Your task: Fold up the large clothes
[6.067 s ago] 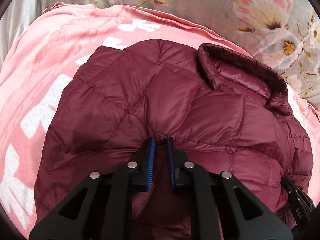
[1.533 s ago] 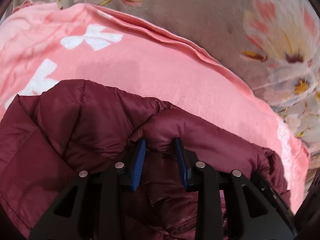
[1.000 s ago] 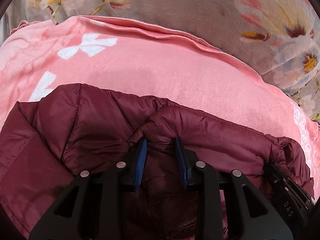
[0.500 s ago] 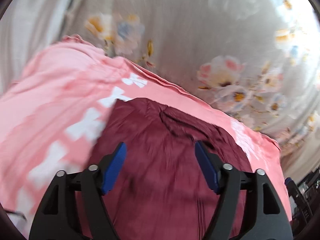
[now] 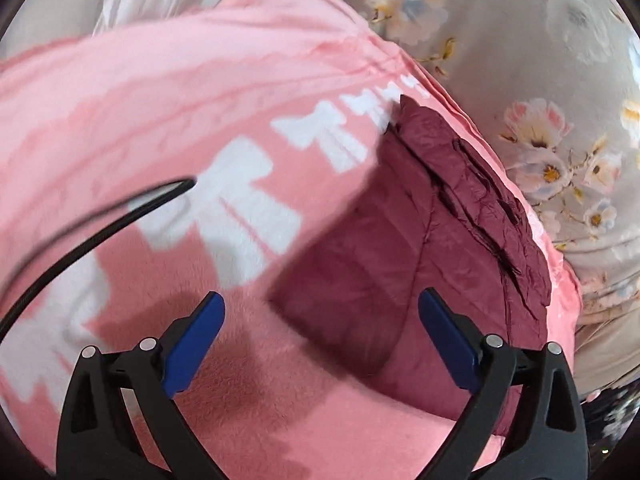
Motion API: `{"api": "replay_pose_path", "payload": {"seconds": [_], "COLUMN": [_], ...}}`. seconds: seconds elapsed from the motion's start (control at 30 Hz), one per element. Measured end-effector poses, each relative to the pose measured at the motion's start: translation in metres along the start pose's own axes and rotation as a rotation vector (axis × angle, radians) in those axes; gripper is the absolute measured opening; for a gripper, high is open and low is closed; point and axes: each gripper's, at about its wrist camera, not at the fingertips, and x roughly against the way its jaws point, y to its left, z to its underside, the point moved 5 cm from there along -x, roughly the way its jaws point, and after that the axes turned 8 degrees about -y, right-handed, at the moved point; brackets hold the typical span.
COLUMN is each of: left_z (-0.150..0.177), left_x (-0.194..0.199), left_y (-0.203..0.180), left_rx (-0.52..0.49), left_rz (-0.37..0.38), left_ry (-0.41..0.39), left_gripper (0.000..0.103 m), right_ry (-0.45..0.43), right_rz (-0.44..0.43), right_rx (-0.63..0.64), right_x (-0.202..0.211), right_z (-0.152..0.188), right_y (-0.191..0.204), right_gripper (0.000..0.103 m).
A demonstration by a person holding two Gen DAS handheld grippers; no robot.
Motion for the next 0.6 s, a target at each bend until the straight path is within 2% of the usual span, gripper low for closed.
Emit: {"api": "replay_pose_path", "payload": {"seconds": [0.07, 0.13, 0.23, 0.27, 0.3, 0.33, 0.37, 0.4, 0.43, 0.47, 0.6], "left_z": [0.004, 0.001, -0.002, -0.002, -0.003, -0.003, -0.001, 0.003, 0.005, 0.005, -0.003], "left_x": [-0.009, -0.009, -0.015, -0.017, -0.019, -0.020, -0.021, -0.025, -0.026, -0.022, 0.019], "left_y": [0.008, 0.009, 0.008, 0.007, 0.004, 0.002, -0.001, -0.005, -0.007, -0.008, -0.022], "left_rx": [0.032, 0.030, 0.062, 0.059, 0.053, 0.048, 0.048, 0.059, 0.078, 0.079, 0.019], "left_rz": [-0.010, -0.019, -0.009, -0.011, -0.021, -0.016, 0.006, 0.046, 0.075, 0.078, 0.139], "left_ry": [0.007, -0.035, -0.034, -0.032, -0.035, -0.028, -0.008, 0.049, 0.073, 0.065, 0.015], "left_gripper": [0.095, 0.095, 0.095, 0.094, 0.090, 0.068, 0.034, 0.023, 0.015, 0.009, 0.004], "right_ry": [0.012, 0.009, 0.037, 0.044, 0.051, 0.057, 0.054, 0.046, 0.028, 0.013, -0.058], "right_rz": [0.017, 0.032, 0.045, 0.048, 0.056, 0.053, 0.041, 0.036, 0.021, 0.011, -0.053], "right_rx": [-0.022, -0.005, 0.006, 0.003, -0.001, -0.007, -0.015, -0.023, -0.028, -0.025, 0.063], "right_x": [-0.007, -0.010, -0.023, -0.024, -0.026, -0.028, -0.027, -0.025, -0.017, -0.009, 0.042], "right_z": [0.002, 0.003, 0.003, 0.004, 0.004, 0.005, 0.005, 0.004, 0.003, 0.002, -0.009], "right_y": [-0.004, -0.001, 0.003, 0.004, 0.004, 0.004, 0.004, 0.005, 0.008, 0.011, 0.034], "right_gripper": [0.077, 0.078, 0.076, 0.072, 0.056, 0.035, 0.027, 0.014, 0.008, 0.006, 0.003]}}
